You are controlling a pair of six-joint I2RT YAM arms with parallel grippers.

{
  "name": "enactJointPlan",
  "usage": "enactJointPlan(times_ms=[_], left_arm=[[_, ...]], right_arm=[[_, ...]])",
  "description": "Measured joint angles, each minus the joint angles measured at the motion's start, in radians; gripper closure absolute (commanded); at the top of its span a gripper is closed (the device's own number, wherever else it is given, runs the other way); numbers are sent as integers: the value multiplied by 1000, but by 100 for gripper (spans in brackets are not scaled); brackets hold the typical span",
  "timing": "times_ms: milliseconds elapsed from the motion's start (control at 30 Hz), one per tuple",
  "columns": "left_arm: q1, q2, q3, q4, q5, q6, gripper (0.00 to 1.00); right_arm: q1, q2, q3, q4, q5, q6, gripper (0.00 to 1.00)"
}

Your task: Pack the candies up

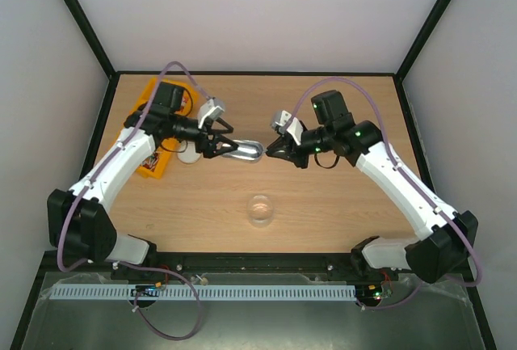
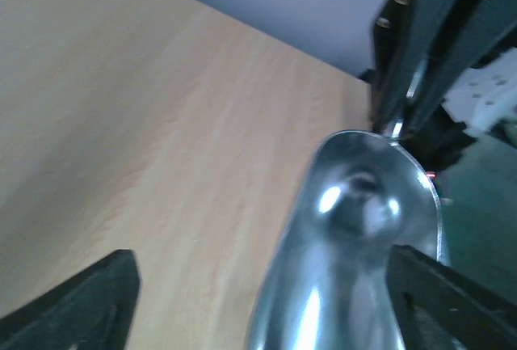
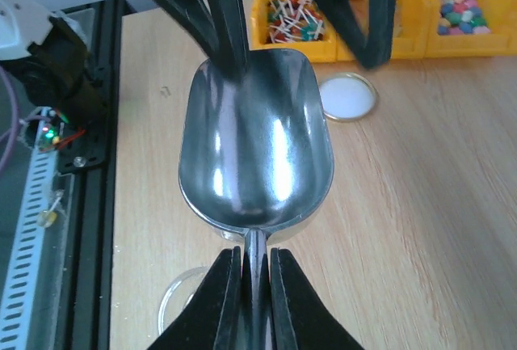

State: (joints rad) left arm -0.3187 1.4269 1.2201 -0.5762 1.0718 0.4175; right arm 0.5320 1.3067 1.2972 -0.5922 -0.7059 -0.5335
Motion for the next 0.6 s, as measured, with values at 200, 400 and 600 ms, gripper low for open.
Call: enactJointPlan(times_ms=[200, 400, 600], left_arm=[[156, -14, 10, 72, -124, -130, 0], [389, 2, 40, 135, -288, -262, 1], [536, 190, 240, 52, -454, -131, 1]], right_arm=[[0, -99, -140, 150, 85, 92, 99], [0, -163, -185, 262, 126, 138, 99], [0, -57, -105, 204, 99, 110, 99]])
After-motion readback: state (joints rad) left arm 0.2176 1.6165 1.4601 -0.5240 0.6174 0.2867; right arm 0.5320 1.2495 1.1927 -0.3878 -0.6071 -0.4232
